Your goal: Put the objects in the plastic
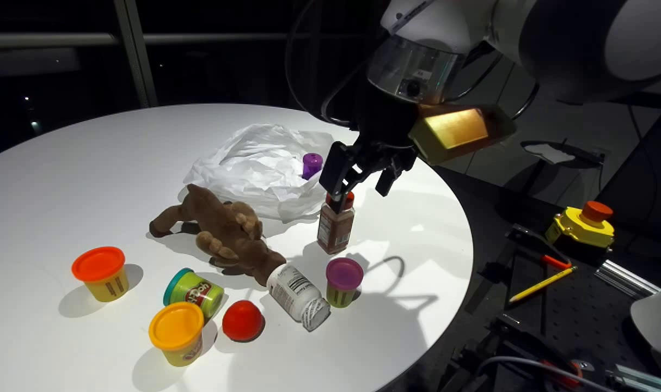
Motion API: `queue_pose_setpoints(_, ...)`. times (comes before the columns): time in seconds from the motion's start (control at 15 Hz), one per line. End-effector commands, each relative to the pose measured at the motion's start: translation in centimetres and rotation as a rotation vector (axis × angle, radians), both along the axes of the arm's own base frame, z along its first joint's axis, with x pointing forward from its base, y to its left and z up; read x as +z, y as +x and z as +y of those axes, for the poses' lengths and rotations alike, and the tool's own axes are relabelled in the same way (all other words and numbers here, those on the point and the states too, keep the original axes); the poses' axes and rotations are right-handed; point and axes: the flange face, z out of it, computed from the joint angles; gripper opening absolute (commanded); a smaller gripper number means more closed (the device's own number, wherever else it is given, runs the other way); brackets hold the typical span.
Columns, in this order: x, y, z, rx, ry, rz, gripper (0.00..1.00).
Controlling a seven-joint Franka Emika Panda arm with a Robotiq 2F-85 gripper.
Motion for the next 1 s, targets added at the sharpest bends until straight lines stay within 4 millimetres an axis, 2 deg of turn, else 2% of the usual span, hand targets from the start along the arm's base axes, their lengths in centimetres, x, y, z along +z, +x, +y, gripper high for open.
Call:
queue_pose_setpoints(0.0, -0.4, 1.7, -0.2, -0.027, -0.003, -0.040, 1.00)
queue_pose_setpoints(0.2, -1.7, 2.3, 0.1, -0.040, 0.000, -0.023, 1.00)
queue_pose_setpoints(0.27, -2.0, 2.4, 0.2, -0.041, 0.005, -0.018, 0.94)
queue_pose_setpoints(0.33, -2.2, 2.8, 0.3, -0.045, 0.006, -0.023, 0.73)
queue_pose_setpoints(0.47, -2.5, 3.1, 0.4, -0.050, 0.004, -0.028, 0.68)
queue_pose_setpoints(0.87, -2.7, 4.3, -0.1, -0.024, -0.071, -0.071, 0.24)
queue_pose_setpoints(0.93, -2.6, 4.3, -0.1, -0.007, -0.091, -0.071, 0.24)
